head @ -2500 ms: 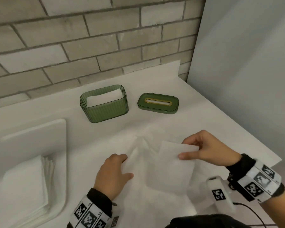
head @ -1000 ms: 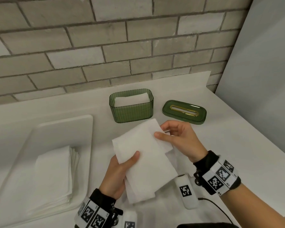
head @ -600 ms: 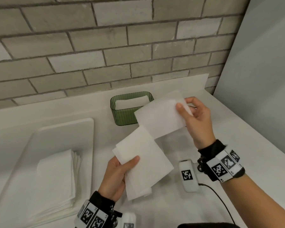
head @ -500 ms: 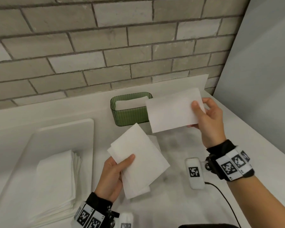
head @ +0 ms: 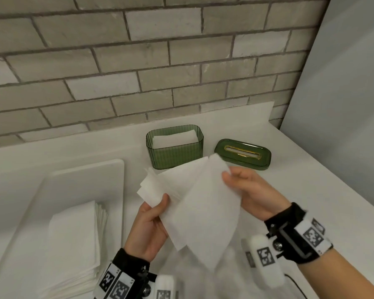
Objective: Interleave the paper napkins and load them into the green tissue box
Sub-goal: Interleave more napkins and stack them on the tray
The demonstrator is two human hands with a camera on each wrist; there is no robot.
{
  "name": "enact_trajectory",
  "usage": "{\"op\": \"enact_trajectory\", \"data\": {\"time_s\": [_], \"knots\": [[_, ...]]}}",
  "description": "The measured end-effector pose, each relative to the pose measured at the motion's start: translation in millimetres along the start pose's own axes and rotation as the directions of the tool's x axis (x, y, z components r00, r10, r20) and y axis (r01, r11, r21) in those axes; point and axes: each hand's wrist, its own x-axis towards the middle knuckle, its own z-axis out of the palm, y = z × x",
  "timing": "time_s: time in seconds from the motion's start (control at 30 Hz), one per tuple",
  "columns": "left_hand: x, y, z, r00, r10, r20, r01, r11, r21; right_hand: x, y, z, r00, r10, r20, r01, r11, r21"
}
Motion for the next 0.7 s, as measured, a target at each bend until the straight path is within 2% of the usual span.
{"op": "enact_trajectory", "data": {"time_s": [0.07,0.13,0.2,0.3,0.37,0.47,0.53,0.57,0.6,0.67,0.7], "knots": [[-0.6,0.1,2.4,0.998,0.02,0.052,-0.02,1.0,0.007,1.3,13.1,11.0,0.998,0.06,0.006,-0.06,0.996,-0.063],[2.6,-2.7,2.0,0.998,0.007,0.068,-0.01,0.999,0.039,3.3,19.5,16.2,0.994,0.089,-0.058,-0.09,0.996,-0.011],[4.0,-7.2,1.2,0.999,-0.007,0.045,0.006,1.0,0.024,6.7,19.4,17.6,0.987,0.053,-0.153,-0.048,0.998,0.031],[3.4,-13.1,0.2,0.999,-0.031,0.009,0.031,0.998,-0.049,10.9,14.0,17.4,0.957,-0.092,-0.274,0.079,0.995,-0.06],[1.1,-14.5,0.8,0.999,-0.036,-0.026,0.036,0.999,-0.015,13.8,6.4,14.2,0.912,-0.243,-0.331,0.195,0.966,-0.172],[-0.1,-11.6,-0.8,0.998,-0.024,-0.059,0.03,0.994,0.105,15.8,-21.1,2.9,0.784,-0.492,-0.378,0.372,0.861,-0.348],[0.0,-7.2,-2.5,0.991,0.01,-0.133,0.015,0.982,0.188,9.4,-50.1,-2.7,0.71,-0.621,-0.332,0.463,0.768,-0.443],[1.0,-5.3,-3.5,0.984,0.04,-0.171,0.0,0.973,0.233,4.4,-64.9,-4.0,0.718,-0.647,-0.256,0.48,0.727,-0.491],[2.0,-3.4,-2.9,0.979,0.071,-0.189,-0.017,0.962,0.274,-1.0,-78.2,-3.5,0.768,-0.623,-0.146,0.47,0.704,-0.532],[5.6,-2.7,-1.9,0.976,0.111,-0.189,-0.041,0.938,0.344,-7.9,-96.6,2.8,0.907,-0.408,0.101,0.39,0.728,-0.564],[7.0,-2.5,1.5,0.977,0.111,-0.181,-0.037,0.929,0.368,-8.1,-100.9,6.0,0.937,-0.285,0.203,0.35,0.765,-0.54]]}}
